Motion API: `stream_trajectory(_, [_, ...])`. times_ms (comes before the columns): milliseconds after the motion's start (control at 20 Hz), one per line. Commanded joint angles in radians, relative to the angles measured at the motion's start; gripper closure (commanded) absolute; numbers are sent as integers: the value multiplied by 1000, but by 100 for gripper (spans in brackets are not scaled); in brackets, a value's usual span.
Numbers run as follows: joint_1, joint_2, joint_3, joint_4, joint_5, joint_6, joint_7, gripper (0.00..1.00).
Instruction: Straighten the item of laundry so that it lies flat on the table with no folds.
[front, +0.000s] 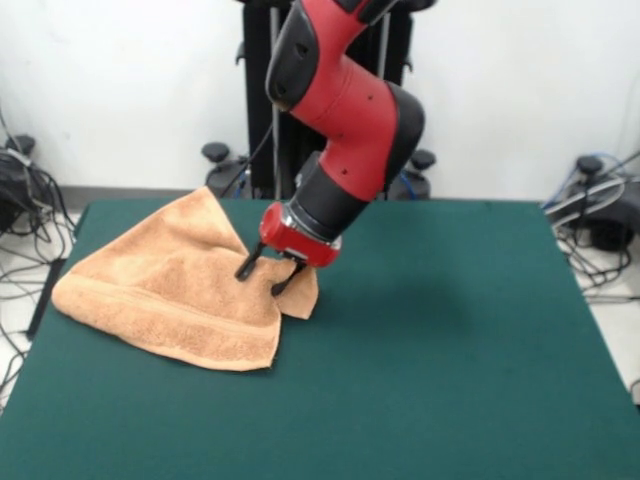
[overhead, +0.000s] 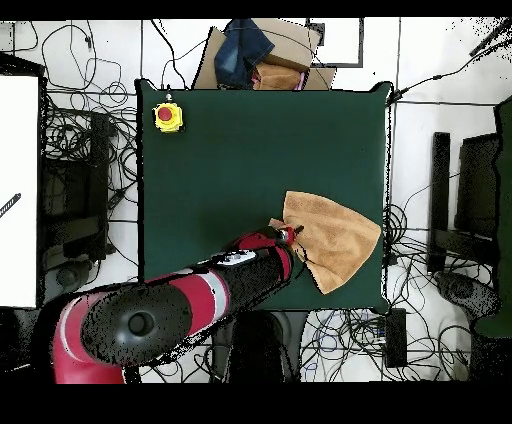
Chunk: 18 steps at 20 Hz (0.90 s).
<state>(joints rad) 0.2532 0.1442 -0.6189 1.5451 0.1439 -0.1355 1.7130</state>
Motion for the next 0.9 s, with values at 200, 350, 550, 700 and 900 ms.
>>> stream_trajectory(200, [-18, 90, 19, -100, 101, -89, 183, 0])
stream_trajectory(350, [-18, 75, 20, -86, 98, -105, 181, 0])
stream_trajectory(550, [-12, 65, 14, -73, 104, -88, 173, 0])
stream_trajectory(700, [-10, 63, 15, -70, 104, -93, 172, 0])
stream_trajectory(900, [-5, 53, 14, -62, 104, -93, 175, 0])
